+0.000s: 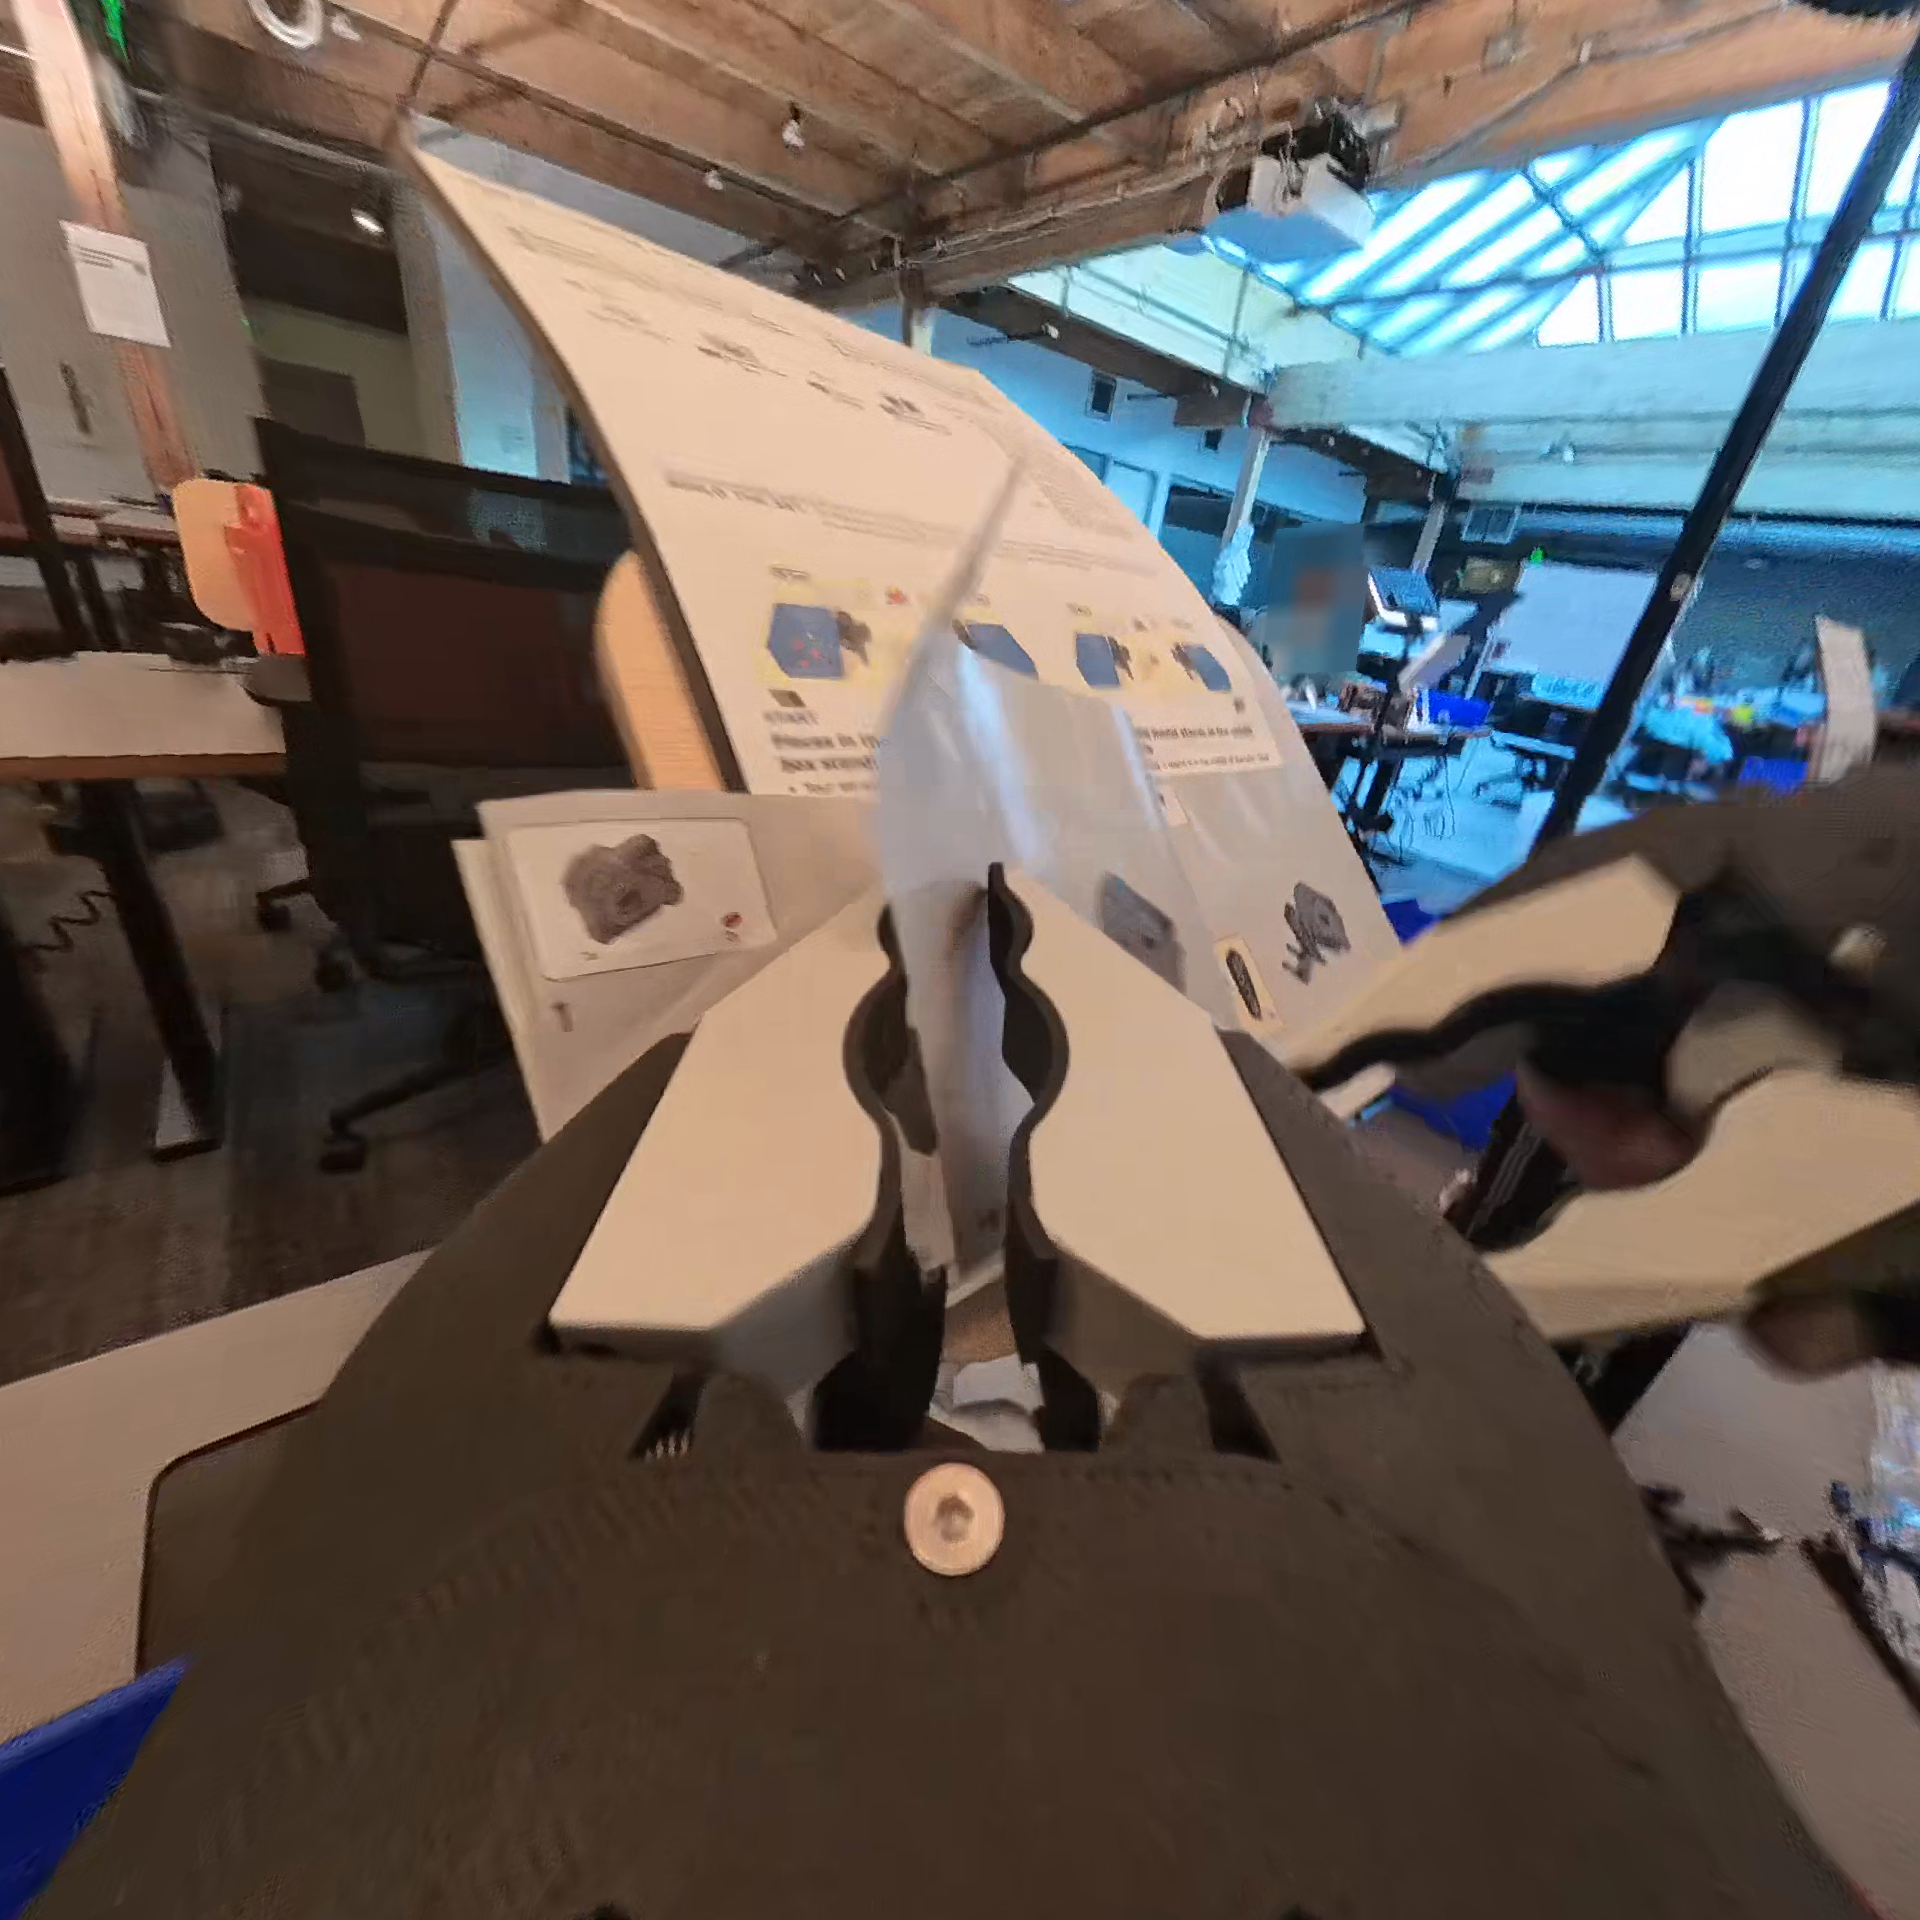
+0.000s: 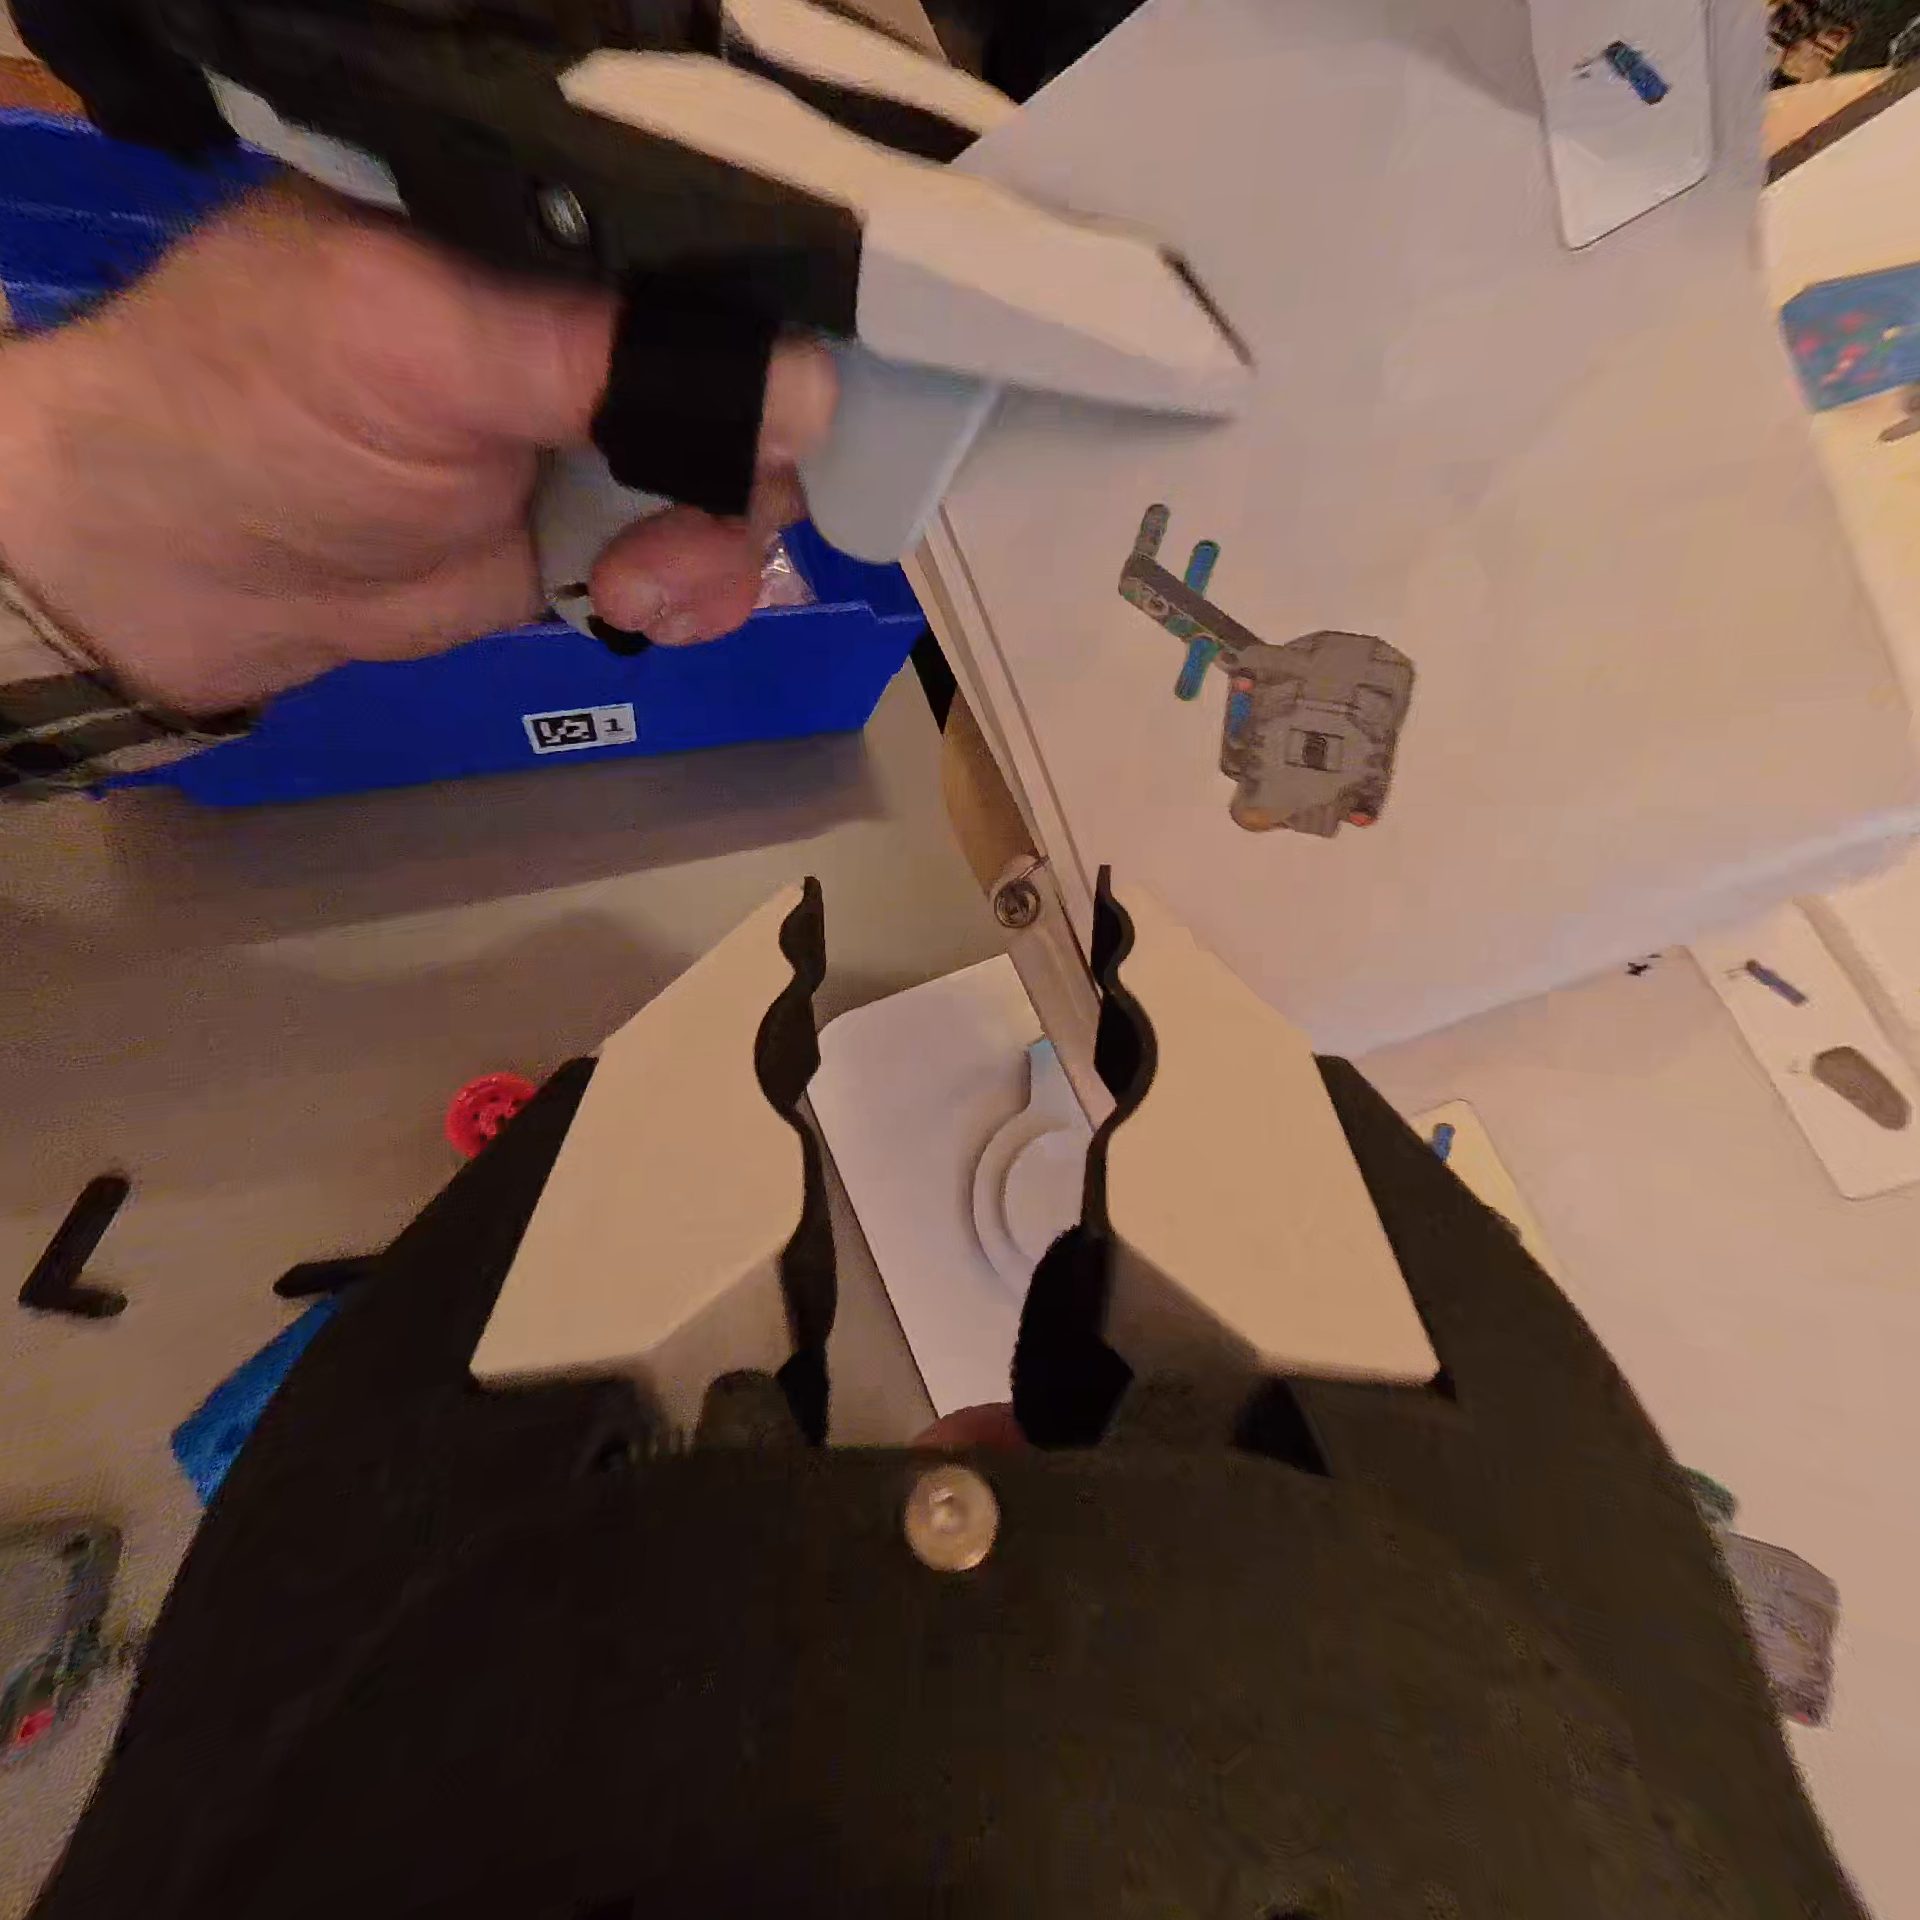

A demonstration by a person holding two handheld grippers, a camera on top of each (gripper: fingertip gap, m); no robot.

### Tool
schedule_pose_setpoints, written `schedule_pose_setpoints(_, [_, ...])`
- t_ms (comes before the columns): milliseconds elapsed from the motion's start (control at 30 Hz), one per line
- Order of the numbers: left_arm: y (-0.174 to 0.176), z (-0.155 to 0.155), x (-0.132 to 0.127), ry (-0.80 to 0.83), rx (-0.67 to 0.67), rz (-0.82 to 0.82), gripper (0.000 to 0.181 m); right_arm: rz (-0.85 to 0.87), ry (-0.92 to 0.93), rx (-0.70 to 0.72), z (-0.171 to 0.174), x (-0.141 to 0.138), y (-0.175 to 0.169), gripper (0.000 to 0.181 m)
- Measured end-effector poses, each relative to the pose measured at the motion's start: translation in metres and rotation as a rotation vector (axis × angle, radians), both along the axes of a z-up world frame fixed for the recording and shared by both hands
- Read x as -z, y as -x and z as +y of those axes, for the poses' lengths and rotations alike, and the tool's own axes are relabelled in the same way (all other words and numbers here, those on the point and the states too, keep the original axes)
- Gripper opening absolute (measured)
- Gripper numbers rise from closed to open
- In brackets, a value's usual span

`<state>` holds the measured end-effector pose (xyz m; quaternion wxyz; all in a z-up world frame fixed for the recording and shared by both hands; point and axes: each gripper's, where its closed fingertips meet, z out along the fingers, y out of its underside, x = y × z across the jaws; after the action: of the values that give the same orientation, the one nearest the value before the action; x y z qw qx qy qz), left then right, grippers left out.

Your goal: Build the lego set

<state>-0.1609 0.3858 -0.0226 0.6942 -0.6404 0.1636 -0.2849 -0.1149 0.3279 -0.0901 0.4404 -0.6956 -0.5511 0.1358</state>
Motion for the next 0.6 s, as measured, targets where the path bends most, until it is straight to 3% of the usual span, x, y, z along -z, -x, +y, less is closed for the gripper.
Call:
schedule_pose_setpoints(33, [0.007, -0.001, -0.005, -0.011, -0.022, -0.009, 0.0, 0.011, 0.009, 0.021, 0.003, 0.007, 0.005, 0.047])
schedule_pose_setpoints(200, [0.008, 0.005, -0.002, 0.027, -0.079, 0.156, 0.0, 0.02, -0.092, 0.136, 0.027, 0.022, 0.007, 0.041])
schedule_pose_setpoints(333, [0.002, 0.009, -0.006, 0.025, -0.056, 0.193, 0.0, 0.075, -0.12, 0.175, 0.038, 0.022, 0.012, 0.033])
schedule_pose_setpoints(467, [0.002, 0.014, -0.006, 0.041, -0.041, 0.183, 0.0, 0.087, -0.102, 0.119, 0.041, 0.024, 0.018, 0.006])
schedule_pose_setpoints(600, [0.009, 0.022, 0.002, 0.071, -0.036, 0.192, 0.0, 0.061, -0.051, 0.053, 0.036, 0.028, 0.022, 0.0])
